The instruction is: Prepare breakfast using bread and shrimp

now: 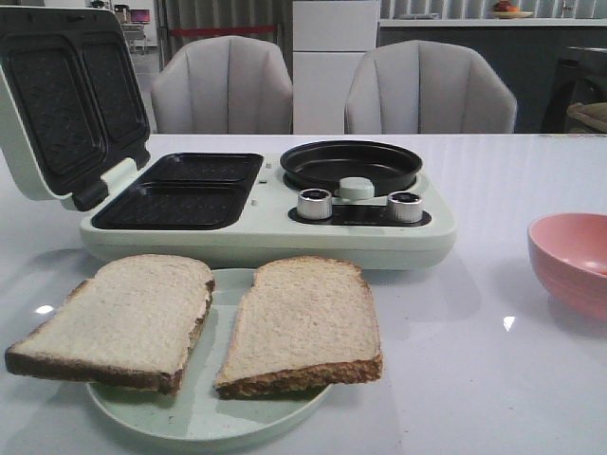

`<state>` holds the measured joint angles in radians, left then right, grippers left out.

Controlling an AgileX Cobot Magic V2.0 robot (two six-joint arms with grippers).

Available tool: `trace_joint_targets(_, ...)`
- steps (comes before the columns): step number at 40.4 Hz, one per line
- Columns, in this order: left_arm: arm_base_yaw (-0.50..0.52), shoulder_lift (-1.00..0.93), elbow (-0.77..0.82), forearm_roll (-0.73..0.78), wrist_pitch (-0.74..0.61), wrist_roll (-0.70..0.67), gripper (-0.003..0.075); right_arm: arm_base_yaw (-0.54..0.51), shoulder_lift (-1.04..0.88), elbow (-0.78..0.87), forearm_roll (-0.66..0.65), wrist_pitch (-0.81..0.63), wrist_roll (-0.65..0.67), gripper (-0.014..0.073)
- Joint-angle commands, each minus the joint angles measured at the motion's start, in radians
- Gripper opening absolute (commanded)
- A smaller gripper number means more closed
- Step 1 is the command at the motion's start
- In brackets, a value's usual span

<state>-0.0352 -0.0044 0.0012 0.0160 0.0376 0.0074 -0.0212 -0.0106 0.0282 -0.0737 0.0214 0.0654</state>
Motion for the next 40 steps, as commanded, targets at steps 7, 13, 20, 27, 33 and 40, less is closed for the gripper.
trace_joint_targets(7,-0.008,-0.022,0.006,0.000,-0.089,-0.007,0.0101,-0.004,-0.021,-0.017,0.001,-0.094,-0.002,0.0043)
trace_joint_targets(13,-0.008,-0.022,0.006,0.000,-0.089,-0.007,0.0101,-0.004,-0.021,-0.017,0.001,-0.094,-0.002,0.0043)
trace_joint_targets(20,-0.008,-0.022,0.006,0.000,-0.089,-0.007,0.0101,-0.004,-0.021,-0.017,0.001,-0.094,-0.002,0.0043)
trace_joint_targets(27,-0.008,-0.022,0.006,0.000,-0.089,-0.007,0.0101,-0.004,-0.021,-0.017,0.001,-0.094,-0.002,0.0043)
trace_joint_targets(33,-0.008,-0.022,0.006,0.000,-0.099,-0.007,0.0101,-0.004,-0.021,-0.017,0.001,-0.106,-0.002,0.0043)
trace_joint_targets(40,-0.008,-0.022,0.006,0.006,-0.130,-0.007,0.0101,-0.004,-0.021,-0.061,0.002,-0.102,-0.002,0.0043)
